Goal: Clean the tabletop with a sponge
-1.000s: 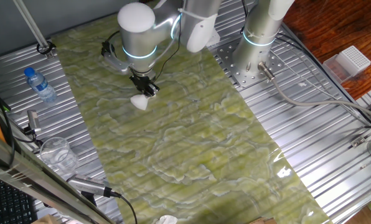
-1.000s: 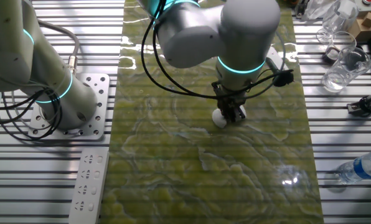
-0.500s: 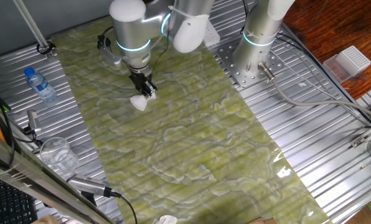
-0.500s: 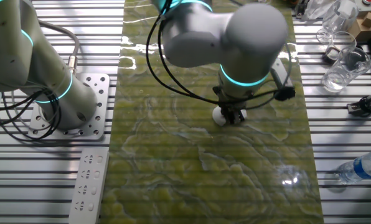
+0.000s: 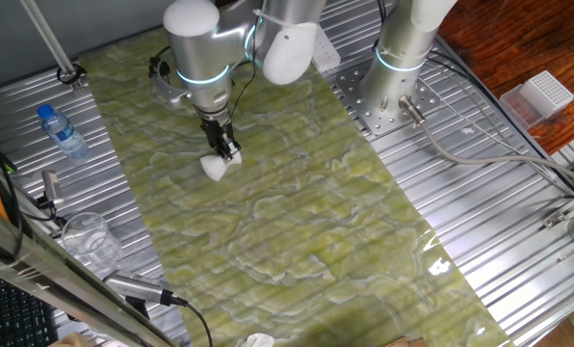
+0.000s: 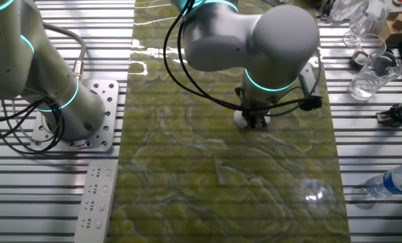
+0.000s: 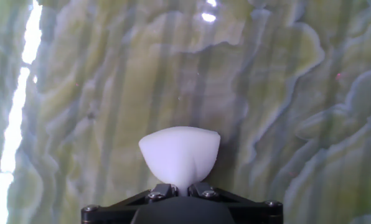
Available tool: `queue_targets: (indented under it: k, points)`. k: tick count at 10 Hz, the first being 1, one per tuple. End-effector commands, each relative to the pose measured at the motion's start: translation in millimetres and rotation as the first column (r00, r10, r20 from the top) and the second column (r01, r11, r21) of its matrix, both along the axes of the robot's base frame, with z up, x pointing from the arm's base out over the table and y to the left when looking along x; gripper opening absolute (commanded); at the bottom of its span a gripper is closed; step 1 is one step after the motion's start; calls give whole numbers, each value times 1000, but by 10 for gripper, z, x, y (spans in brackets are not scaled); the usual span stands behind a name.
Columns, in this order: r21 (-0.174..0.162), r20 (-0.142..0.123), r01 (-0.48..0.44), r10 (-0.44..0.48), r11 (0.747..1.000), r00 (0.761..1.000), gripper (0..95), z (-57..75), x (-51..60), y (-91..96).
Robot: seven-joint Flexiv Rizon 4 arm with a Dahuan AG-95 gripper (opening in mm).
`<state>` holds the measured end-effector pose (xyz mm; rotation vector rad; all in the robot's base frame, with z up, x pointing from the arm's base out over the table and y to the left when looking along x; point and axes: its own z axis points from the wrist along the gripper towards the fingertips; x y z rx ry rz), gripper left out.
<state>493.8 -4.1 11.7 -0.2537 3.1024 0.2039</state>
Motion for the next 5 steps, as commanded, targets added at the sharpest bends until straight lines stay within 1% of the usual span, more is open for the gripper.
queue_targets:
  k: [1,3,5]
  points:
    - [44,-9,55,-55,998,998,0,-2,42,104]
    - [45,-8,75,-75,996,997,0,-24,68,168]
    - [42,-14,83,-82,996,996,0,-22,82,216]
